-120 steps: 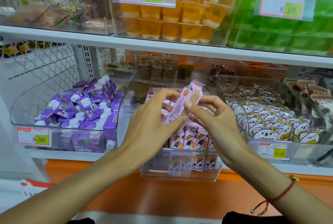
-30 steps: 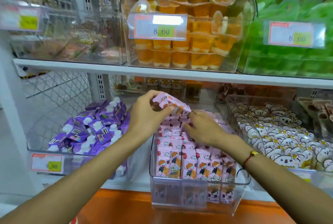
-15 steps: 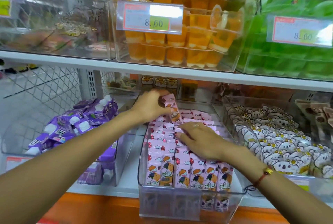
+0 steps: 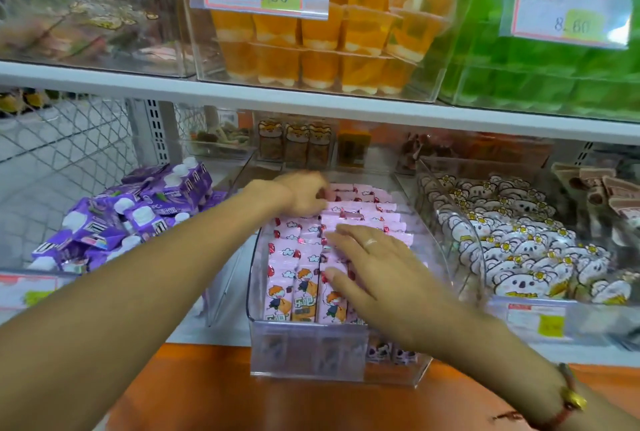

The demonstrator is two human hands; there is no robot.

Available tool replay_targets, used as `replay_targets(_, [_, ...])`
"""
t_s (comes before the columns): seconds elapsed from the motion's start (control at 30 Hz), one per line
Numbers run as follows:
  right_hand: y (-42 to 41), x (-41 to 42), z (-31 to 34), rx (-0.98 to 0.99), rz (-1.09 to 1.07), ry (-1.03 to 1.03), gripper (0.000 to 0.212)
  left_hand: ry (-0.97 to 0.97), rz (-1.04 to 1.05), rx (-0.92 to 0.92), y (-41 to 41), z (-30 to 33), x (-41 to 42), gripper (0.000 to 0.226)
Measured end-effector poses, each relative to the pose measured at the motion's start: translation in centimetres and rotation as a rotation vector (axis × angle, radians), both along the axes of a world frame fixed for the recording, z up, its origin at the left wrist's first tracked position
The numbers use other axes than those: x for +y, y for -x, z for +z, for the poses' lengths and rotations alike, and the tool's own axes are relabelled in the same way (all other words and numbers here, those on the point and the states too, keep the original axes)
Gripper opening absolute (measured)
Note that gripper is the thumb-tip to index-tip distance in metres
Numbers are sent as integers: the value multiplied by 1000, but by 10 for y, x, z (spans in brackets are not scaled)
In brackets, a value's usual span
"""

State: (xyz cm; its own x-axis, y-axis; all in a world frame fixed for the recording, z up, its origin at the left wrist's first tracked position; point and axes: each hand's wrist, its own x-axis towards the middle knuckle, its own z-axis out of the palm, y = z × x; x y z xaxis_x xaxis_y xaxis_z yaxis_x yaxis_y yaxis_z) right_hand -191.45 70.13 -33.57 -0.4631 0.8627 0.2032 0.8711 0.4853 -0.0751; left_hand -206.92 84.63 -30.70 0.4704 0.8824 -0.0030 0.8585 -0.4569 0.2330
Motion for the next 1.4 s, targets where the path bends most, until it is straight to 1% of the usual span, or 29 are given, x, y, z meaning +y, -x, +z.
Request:
replay_targets(0.07, [-3, -8, -5, -2, 6, 23, 54, 3, -32, 23, 2, 5, -3, 35])
replay_targets(0.2, [-8, -9, -8, 49, 25, 17, 50, -28, -59, -20, 7, 11, -10, 39])
replay_targets(0.3, [-9, -9, -12, 97, 32, 19, 48, -78, -86, 36, 5, 6, -16, 30])
replay_targets(0.47, [-10, -8, -13, 105, 41, 4, 48, -180, 43, 25, -5, -2, -20, 12])
replay_targets(0.53, [-10, -8, -13, 111, 44, 10, 47, -227, 95, -20, -8, -3, -23, 12])
replay_targets(0.6, [-10, -8, -13, 119, 44, 15, 48, -271, 156, -160, -10, 0, -27, 17])
replay_targets(0.7, [-10, -7, -12, 125, 39, 21, 48, -263, 275, -484, -11, 11, -38, 25])
replay_targets(0.77, [-11, -7, -12, 114, 37, 28, 49, -246, 357, -703, -8, 13, -50, 26])
replay_targets(0.83, [-11, -7, -12, 121, 38, 30, 49, -275, 404, -885, -2, 12, -67, 22])
replay_targets(0.93, [-11, -7, -12, 129, 42, 23, 49, -401, 391, -1118, 9, 8, -97, 11])
replay_targets(1.0, [-11, -6, -13, 128, 42, 8, 49, -425, 363, -1276, 14, 7, -117, 3])
replay_targets(1.03, [-11, -6, -14, 126, 42, 4, 49, -416, 357, -1338, 16, 6, -126, 5])
replay_targets(1.13, [-10, -7, -13, 174, 45, -15, 46, -366, 382, -1434, 20, 1, -145, 7])
replay_targets(1.2, [-8, -10, -9, 330, 29, -49, 41, -299, 380, -1480, 21, 0, -152, 5])
replay_targets(1.27, [-4, -13, -3, 557, -18, -54, 41, -228, 343, -1488, 20, -2, -156, 5])
replay_targets(1.33, [2, -17, 4, 731, -24, 13, 49, -175, 294, -1474, 17, -4, -158, 5])
replay_targets(1.37, [5, -19, 7, 772, -16, 63, 51, -148, 268, -1477, 15, -4, -160, 5])
replay_targets(1.4, [9, -21, 9, 805, 0, 122, 48, -117, 243, -1485, 13, -4, -161, 5])
